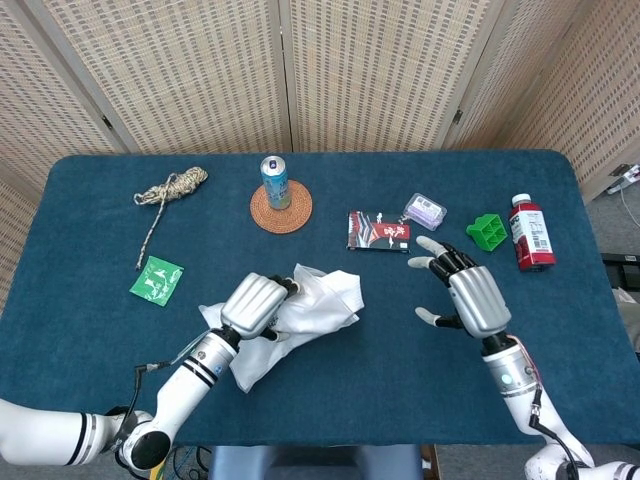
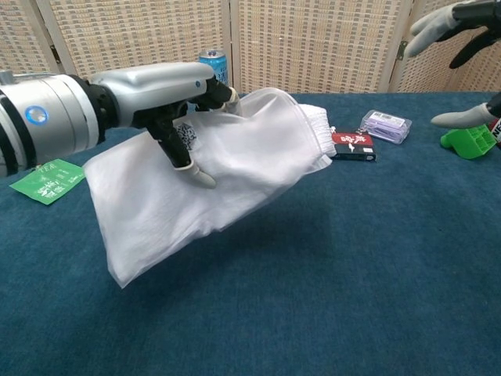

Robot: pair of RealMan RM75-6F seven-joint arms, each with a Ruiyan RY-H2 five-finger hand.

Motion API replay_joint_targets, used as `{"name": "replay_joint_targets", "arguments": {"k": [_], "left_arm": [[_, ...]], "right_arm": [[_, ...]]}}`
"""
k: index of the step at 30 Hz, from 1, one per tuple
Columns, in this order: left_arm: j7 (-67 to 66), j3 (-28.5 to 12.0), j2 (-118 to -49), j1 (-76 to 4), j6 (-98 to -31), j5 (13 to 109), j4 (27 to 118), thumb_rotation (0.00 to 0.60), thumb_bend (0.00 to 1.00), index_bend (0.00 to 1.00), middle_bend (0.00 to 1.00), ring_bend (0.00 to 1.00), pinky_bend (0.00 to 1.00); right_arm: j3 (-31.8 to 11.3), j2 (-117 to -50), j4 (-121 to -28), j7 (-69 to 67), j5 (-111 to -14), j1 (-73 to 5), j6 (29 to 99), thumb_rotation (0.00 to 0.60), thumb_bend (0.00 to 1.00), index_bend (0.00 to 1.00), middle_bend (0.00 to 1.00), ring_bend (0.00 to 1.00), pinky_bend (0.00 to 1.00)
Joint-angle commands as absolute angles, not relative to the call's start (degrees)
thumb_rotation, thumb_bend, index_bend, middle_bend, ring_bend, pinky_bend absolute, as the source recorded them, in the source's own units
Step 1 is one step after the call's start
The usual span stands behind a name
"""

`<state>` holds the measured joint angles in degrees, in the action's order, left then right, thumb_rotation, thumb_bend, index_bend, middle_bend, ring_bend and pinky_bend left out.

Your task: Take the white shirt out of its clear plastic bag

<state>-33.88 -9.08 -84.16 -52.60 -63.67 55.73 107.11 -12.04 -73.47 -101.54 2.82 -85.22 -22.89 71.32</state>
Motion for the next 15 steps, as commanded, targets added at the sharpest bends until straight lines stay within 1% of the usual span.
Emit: {"name": "replay_joint_targets", "arguments": {"k": [1, 15], "left_arm": [[-34.4, -9.3, -84.0, -52.5, -64.1, 55.8, 107.5, 0.600, 0.00, 0.39, 0.46, 0.46, 0.66], [-38.2, -8.9, -83.4, -52.1, -66.5, 58.6, 109.8, 0.600, 0.00, 0.39, 0.46, 0.46, 0.66]], "right_arm": [[-12.6, -74.4, -101.8, 3.5, -84.4, -24.3, 70.0, 0.600, 0.00, 0.31, 0.14, 0.13, 0.29], [-14.6, -76.9, -102.1, 5.4, -80.1, -29.8, 65.3, 0.600, 0.00, 0.31, 0.14, 0.13, 0.29]]}}
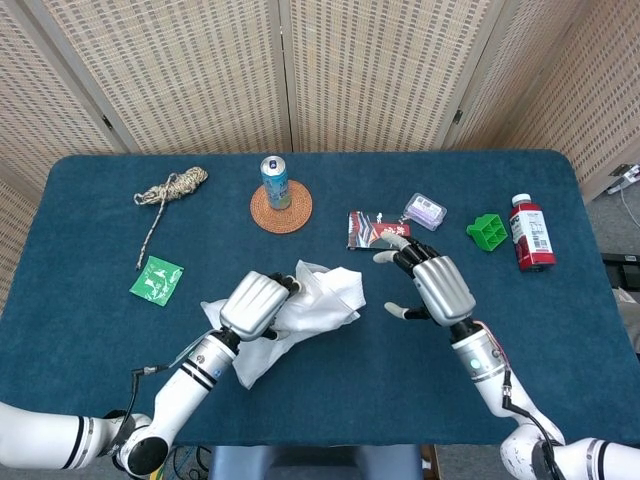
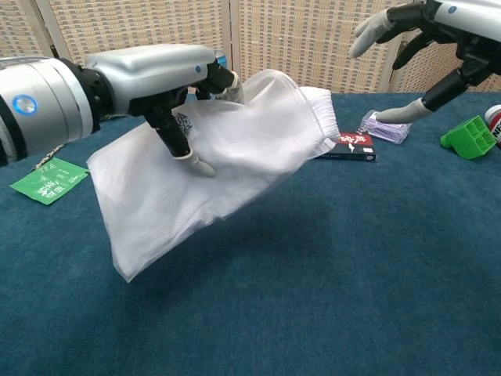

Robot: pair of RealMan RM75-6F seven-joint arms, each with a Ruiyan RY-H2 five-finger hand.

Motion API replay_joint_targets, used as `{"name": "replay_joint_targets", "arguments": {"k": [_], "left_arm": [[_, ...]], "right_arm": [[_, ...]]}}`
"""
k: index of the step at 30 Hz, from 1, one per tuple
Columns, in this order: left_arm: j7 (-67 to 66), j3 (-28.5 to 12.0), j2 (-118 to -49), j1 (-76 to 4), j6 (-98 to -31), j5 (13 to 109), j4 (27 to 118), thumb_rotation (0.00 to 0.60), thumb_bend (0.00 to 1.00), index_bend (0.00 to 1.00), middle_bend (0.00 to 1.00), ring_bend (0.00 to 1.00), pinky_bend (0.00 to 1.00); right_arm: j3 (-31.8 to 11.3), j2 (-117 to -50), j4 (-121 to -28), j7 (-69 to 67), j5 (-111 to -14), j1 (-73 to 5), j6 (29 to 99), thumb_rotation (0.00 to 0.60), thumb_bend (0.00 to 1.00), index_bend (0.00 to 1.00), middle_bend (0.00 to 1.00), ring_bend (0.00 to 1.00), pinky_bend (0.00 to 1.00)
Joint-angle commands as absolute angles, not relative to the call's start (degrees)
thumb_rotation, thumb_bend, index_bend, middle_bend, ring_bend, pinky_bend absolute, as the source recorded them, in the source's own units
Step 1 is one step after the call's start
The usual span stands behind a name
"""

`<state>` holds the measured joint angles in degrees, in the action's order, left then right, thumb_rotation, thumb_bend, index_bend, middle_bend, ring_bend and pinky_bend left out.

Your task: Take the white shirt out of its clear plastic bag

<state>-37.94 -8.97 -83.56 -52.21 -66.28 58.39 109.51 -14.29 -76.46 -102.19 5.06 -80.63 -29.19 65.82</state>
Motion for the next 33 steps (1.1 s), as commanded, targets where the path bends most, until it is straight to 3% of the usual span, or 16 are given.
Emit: {"name": "replay_joint_targets", "arguments": {"k": [1, 18, 33], "left_arm": [[-38.3, -8.9, -83.4, -52.0, -66.6, 58.7, 110.0, 0.600, 0.00, 0.39, 0.46, 0.46, 0.66], [-40.3, -8.8, -83.0, -51.4, -67.3, 60.2, 111.0, 0.600, 0.00, 0.40, 0.46, 0.46, 0.67], [-41.6, -8.5, -83.1, -50.8, -67.8, 61.3, 110.8, 0.600, 0.00, 0.40, 0.46, 0.46, 0.67]], "right_arm": [[-14.7, -77.2, -102.0, 5.4, -79.8, -30.2, 65.1, 0.600, 0.00, 0.31, 0.14, 0.13, 0.29], [-16.0, -80.7, -101.1, 5.6, -76.6, -36.0, 61.2, 0.600, 0.04, 0.40, 0.14, 0.13, 0.29], [-16.4, -82.3, -100.1, 4.0, -73.7, -39.0, 58.9, 0.600, 0.38, 0.52, 0.16, 0.13, 0.29]]}}
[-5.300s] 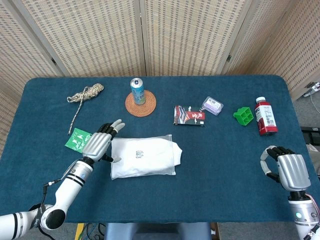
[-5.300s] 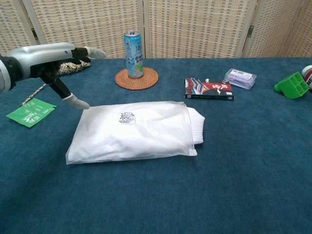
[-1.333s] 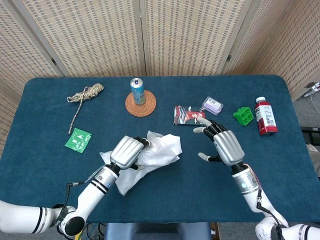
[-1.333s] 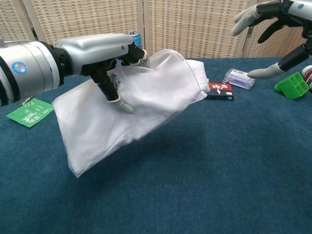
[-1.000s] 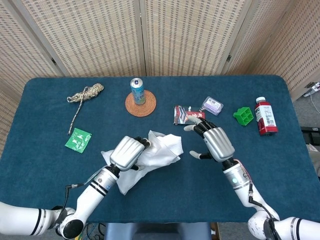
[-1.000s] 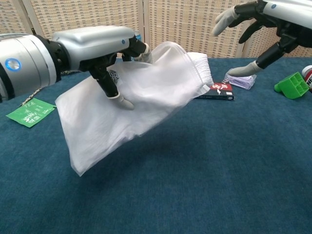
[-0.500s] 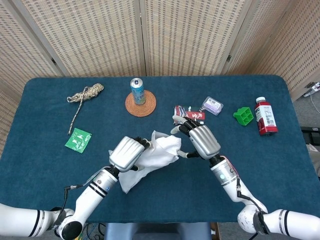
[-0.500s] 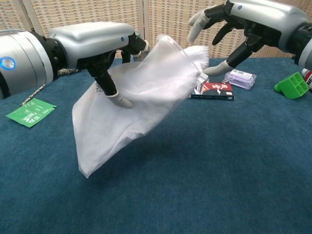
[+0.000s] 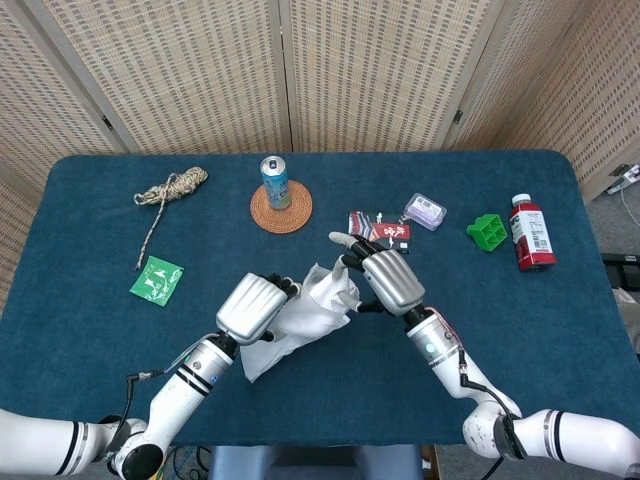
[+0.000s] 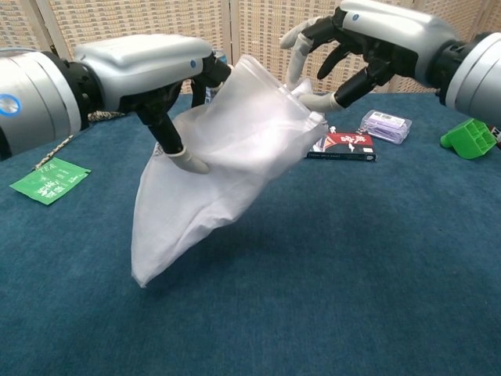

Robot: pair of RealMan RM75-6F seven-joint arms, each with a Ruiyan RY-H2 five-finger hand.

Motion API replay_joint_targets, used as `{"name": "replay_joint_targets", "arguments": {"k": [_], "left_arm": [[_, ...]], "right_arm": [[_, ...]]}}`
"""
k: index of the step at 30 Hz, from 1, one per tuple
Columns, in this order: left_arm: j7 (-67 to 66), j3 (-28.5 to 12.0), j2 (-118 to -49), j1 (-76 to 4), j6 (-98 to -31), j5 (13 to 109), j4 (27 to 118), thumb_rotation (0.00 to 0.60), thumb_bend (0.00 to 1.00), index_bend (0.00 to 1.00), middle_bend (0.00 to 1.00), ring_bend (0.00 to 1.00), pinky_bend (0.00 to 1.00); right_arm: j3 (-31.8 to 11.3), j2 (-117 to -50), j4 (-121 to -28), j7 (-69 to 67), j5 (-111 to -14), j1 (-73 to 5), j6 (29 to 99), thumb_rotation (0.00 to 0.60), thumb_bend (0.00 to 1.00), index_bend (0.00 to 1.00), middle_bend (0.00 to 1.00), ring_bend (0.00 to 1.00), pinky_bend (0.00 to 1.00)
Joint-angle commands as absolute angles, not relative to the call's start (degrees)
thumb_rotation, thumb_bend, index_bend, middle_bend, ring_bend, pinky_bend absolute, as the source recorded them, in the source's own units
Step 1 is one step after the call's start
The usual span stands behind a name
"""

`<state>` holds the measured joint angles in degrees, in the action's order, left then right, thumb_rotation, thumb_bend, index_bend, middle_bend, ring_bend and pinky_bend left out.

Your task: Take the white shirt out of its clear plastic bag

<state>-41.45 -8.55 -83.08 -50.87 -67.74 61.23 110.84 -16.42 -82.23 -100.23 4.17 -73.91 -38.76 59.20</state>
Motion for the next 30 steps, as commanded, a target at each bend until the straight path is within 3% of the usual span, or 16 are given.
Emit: {"name": "replay_joint_targets", "arguments": {"k": [1, 5, 12, 17, 22, 30], "left_arm": [[-41.7, -8.5, -83.2, -50.8, -67.9, 61.4, 110.8, 0.600, 0.00, 0.40, 0.46, 0.46, 0.67], [-42.2, -8.4, -83.3, -50.6, -68.1, 61.8, 110.6, 0.600, 0.00, 0.40, 0.46, 0.46, 0.67], [-42.5, -8.4, -83.2, -50.3, -68.2, 62.0, 110.4, 0.600, 0.00, 0.40, 0.46, 0.46, 0.67], [-42.4, -8.7, -83.2, -50.1, -68.1, 62.0, 110.4, 0.600, 0.00, 0.40, 0.46, 0.46, 0.67], [-42.2, -8.9, -83.2, -50.1, -67.9, 61.9, 110.3, 0.600, 0.00, 0.40, 0.46, 0.46, 0.67], [-42.1, -9.0, -83.2, -49.9, -67.9, 62.2, 110.3, 0.600, 0.00, 0.40, 0.46, 0.46, 0.67]], "right_arm": [[-16.4, -82.3, -100.1, 3.8, -73.6, -39.1, 58.8, 0.600, 0.38, 0.52, 0.16, 0.13, 0.29], [-16.1, -82.2, -99.8, 3.0, -73.3, -39.5, 58.4, 0.600, 0.37, 0.52, 0.16, 0.13, 0.29], [-15.4, -81.3, -100.3, 3.4, -72.6, -39.8, 57.9, 0.600, 0.20, 0.50, 0.15, 0.11, 0.29], [-15.1, -80.9, -100.6, 4.0, -71.7, -40.1, 57.5, 0.600, 0.16, 0.48, 0.15, 0.10, 0.28], [-14.9, -80.7, -100.9, 4.4, -70.5, -40.7, 56.6, 0.600, 0.25, 0.48, 0.15, 0.10, 0.28], [-14.9, -81.1, -100.7, 5.3, -69.0, -41.2, 56.7, 0.600, 0.52, 0.55, 0.17, 0.10, 0.28]]}}
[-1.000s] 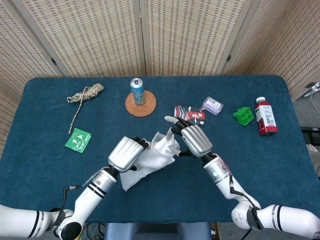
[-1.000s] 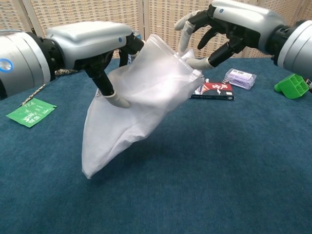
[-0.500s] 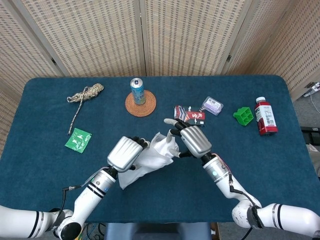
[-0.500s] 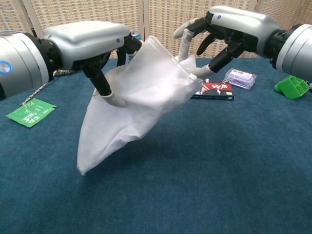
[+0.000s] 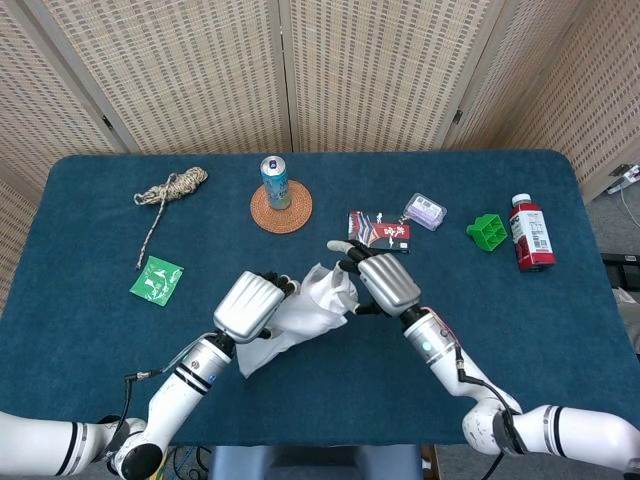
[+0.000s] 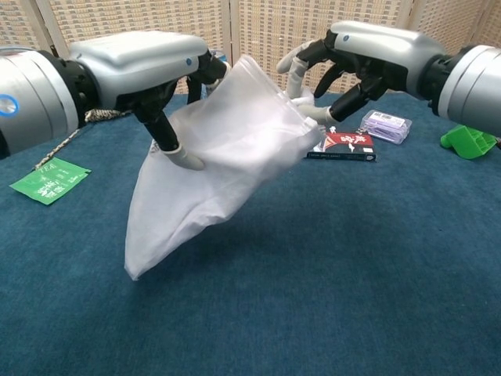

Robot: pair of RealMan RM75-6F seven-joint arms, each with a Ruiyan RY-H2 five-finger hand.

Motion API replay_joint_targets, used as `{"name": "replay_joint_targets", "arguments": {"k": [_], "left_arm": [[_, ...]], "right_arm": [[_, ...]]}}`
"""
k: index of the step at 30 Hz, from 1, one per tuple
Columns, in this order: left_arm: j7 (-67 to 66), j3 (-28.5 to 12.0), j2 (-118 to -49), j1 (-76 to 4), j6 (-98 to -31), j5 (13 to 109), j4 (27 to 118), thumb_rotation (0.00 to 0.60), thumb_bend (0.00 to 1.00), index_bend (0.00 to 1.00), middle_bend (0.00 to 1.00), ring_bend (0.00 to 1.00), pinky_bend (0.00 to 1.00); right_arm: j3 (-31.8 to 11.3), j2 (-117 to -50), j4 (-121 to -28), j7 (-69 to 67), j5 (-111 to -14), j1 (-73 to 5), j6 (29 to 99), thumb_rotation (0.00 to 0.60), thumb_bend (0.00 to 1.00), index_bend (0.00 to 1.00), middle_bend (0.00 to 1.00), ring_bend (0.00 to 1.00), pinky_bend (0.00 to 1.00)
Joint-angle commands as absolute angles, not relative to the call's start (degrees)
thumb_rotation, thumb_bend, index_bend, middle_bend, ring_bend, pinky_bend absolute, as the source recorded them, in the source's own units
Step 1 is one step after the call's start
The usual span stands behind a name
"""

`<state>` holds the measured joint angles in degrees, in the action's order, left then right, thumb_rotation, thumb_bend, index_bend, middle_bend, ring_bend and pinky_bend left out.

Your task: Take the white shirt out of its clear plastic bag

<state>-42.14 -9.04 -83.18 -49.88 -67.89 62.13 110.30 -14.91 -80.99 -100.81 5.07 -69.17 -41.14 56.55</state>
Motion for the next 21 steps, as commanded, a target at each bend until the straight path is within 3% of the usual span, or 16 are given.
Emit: {"name": "replay_joint_targets", "arguments": {"k": [1, 3, 7, 17, 21], "left_arm": [[-42.1, -9.0, -83.1, -49.8, -67.9, 62.2, 110.3, 0.600, 0.00, 0.40, 0.46, 0.46, 0.67], [-42.1, -9.1, -83.1, -49.8, -67.8, 62.2, 110.2, 0.600, 0.00, 0.40, 0.46, 0.46, 0.67], [-42.1, -8.8, -83.3, -49.5, -67.8, 62.2, 109.9, 0.600, 0.00, 0.40, 0.46, 0.46, 0.67], [-43.0, -7.6, -83.7, -48.8, -67.3, 60.2, 107.5, 0.600, 0.00, 0.39, 0.46, 0.46, 0.67], [-43.6, -7.3, -83.6, -48.3, -67.6, 59.3, 107.0, 0.600, 0.00, 0.35, 0.46, 0.46, 0.67]], "right_arm": [[-14.9, -81.2, -100.7, 5.5, -68.9, -41.3, 56.7, 0.600, 0.55, 0.56, 0.17, 0.10, 0.28], [-14.9, -81.5, -100.7, 5.9, -68.5, -41.4, 57.1, 0.600, 0.63, 0.58, 0.18, 0.10, 0.28], [-15.1, -82.1, -100.4, 6.5, -68.0, -41.6, 57.6, 0.600, 0.69, 0.62, 0.20, 0.10, 0.28], [-16.2, -83.3, -97.9, 7.2, -66.4, -43.3, 57.1, 0.600, 0.70, 0.66, 0.23, 0.10, 0.28], [-17.0, -84.0, -96.3, 7.7, -65.3, -44.7, 56.1, 0.600, 0.70, 0.66, 0.23, 0.10, 0.28]]}}
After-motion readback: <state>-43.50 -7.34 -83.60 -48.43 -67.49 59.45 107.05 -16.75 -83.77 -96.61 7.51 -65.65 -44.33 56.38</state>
